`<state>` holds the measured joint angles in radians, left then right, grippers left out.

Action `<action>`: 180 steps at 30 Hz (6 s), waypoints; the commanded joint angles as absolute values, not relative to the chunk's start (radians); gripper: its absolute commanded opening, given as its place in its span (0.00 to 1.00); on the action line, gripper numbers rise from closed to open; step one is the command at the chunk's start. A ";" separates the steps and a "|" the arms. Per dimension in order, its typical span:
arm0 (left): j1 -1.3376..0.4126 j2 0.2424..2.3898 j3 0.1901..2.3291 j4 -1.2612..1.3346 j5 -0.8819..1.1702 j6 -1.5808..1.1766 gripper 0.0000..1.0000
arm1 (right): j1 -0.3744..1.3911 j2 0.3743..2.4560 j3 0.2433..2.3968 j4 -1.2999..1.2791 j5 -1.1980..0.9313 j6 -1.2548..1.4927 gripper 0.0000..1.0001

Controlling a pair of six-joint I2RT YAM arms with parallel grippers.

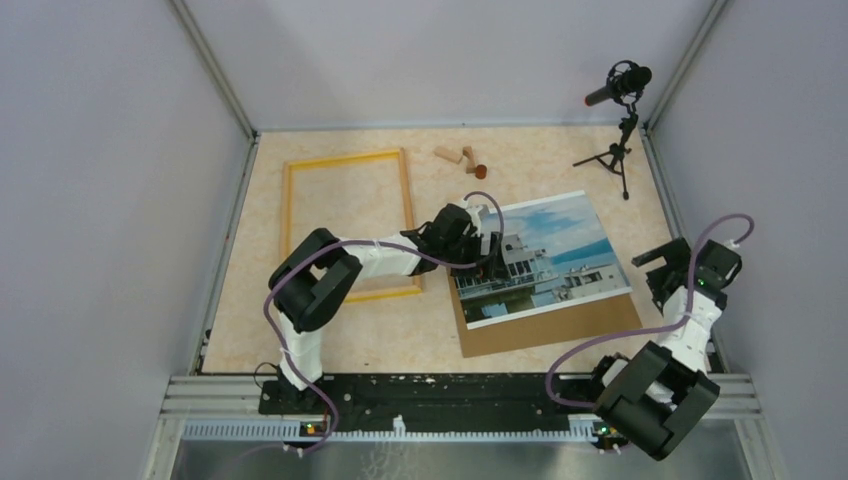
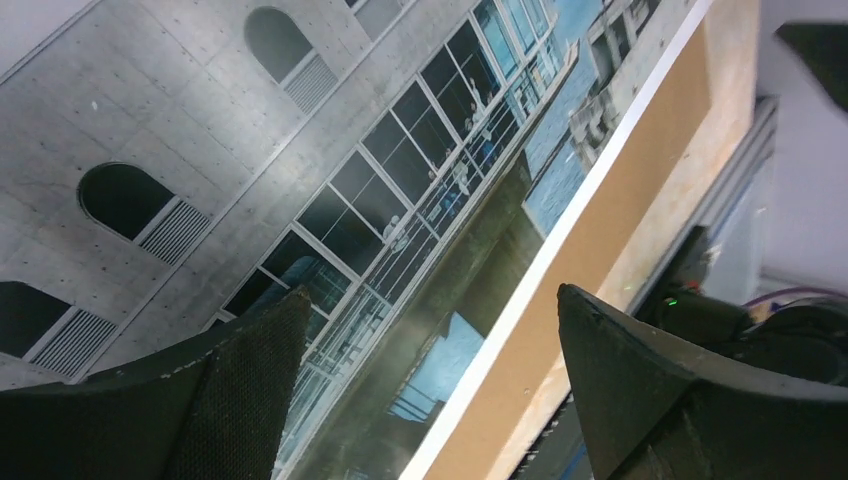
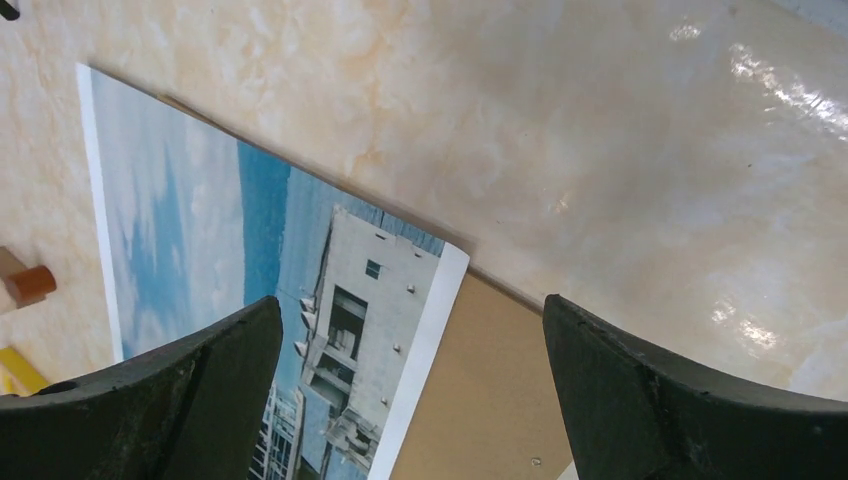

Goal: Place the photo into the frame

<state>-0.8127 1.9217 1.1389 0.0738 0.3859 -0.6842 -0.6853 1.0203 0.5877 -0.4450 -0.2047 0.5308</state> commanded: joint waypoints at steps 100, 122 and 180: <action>-1.390 2.200 1.627 -0.011 -0.895 0.306 0.54 | -0.354 0.878 0.698 -0.492 -0.423 0.822 0.00; -0.796 1.627 1.740 -0.568 0.051 -0.241 0.00 | -0.224 1.071 1.520 -0.753 -0.349 0.481 0.85; 0.222 1.789 1.406 -0.709 0.150 -0.161 0.93 | 0.142 1.240 1.289 -0.612 -0.406 0.445 0.87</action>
<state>0.2806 1.8427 1.4170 -0.7479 0.3271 -0.1169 0.1291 1.2358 1.2892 -0.6285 -0.4191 0.4629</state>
